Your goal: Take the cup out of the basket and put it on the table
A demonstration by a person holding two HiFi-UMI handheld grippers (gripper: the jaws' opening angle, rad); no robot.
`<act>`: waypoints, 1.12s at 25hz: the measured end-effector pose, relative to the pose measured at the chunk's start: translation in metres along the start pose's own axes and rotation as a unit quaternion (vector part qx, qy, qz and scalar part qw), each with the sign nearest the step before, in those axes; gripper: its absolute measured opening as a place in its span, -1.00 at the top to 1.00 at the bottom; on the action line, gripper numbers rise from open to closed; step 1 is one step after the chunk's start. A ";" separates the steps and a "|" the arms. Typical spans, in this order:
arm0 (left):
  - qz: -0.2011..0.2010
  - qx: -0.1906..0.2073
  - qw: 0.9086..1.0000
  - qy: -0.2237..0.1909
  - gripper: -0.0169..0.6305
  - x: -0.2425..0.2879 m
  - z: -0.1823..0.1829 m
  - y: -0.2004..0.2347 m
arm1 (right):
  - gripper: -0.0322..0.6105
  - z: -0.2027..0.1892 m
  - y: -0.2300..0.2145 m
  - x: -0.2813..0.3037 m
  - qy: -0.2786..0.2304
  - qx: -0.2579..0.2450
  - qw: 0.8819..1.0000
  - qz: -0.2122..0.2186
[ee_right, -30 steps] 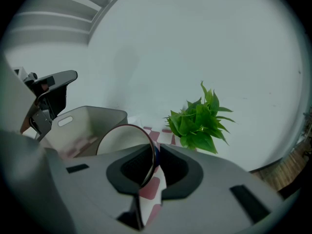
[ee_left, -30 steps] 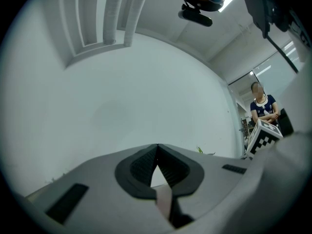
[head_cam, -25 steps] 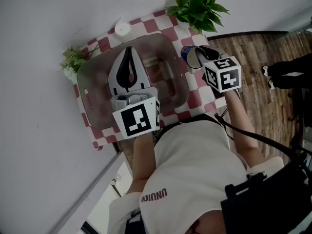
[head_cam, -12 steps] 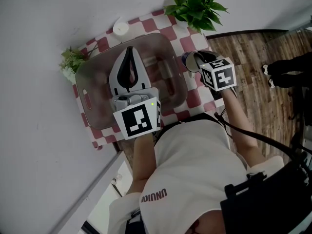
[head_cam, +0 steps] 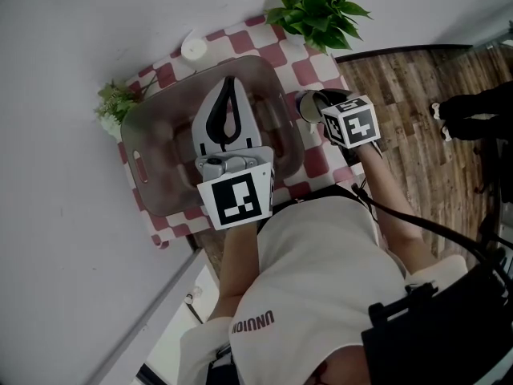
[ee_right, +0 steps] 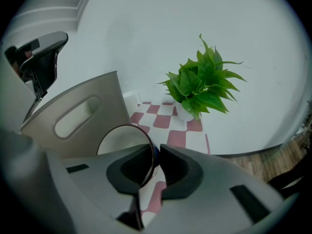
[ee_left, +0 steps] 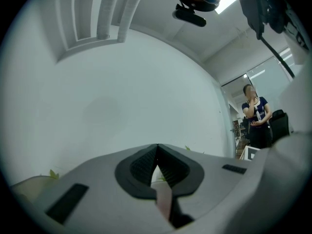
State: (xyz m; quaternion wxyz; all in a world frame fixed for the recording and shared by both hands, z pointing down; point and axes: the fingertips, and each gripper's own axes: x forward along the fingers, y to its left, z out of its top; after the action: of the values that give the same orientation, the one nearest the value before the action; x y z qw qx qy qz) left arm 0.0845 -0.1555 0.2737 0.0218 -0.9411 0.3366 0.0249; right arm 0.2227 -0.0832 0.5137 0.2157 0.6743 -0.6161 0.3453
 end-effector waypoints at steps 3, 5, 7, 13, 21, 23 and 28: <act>-0.008 -0.002 1.000 0.000 0.91 0.001 -0.001 -0.006 | 0.71 -0.007 -0.001 0.004 0.011 0.003 1.000 0.002; -0.011 -0.003 1.000 0.001 0.91 0.002 -0.002 -0.010 | 0.71 -0.011 -0.002 0.007 0.019 0.007 1.000 0.005; -0.014 -0.005 1.000 0.001 0.91 0.003 -0.002 -0.013 | 0.71 -0.016 -0.002 0.009 0.026 0.009 1.000 0.006; -0.021 -0.006 1.000 0.002 0.91 0.004 -0.003 -0.019 | 0.71 -0.024 -0.003 0.014 0.036 0.012 0.999 0.009; -0.018 -0.006 1.000 0.007 0.91 0.004 -0.004 -0.016 | 0.71 -0.040 -0.002 0.024 0.066 0.017 0.998 0.011; -0.018 -0.005 1.000 0.006 0.91 0.004 -0.003 -0.015 | 0.71 -0.044 -0.002 0.026 0.071 0.019 0.997 0.010; -0.016 -0.004 1.000 0.004 0.91 0.004 -0.002 -0.013 | 0.71 -0.051 -0.002 0.029 0.083 0.025 0.996 0.011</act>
State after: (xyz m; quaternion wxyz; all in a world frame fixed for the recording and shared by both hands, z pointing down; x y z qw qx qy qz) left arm 0.0953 -0.1482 0.2757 0.0168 -0.9464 0.3219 0.0222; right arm 0.2143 -0.0661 0.5694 0.2458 0.6413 -0.5948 0.4178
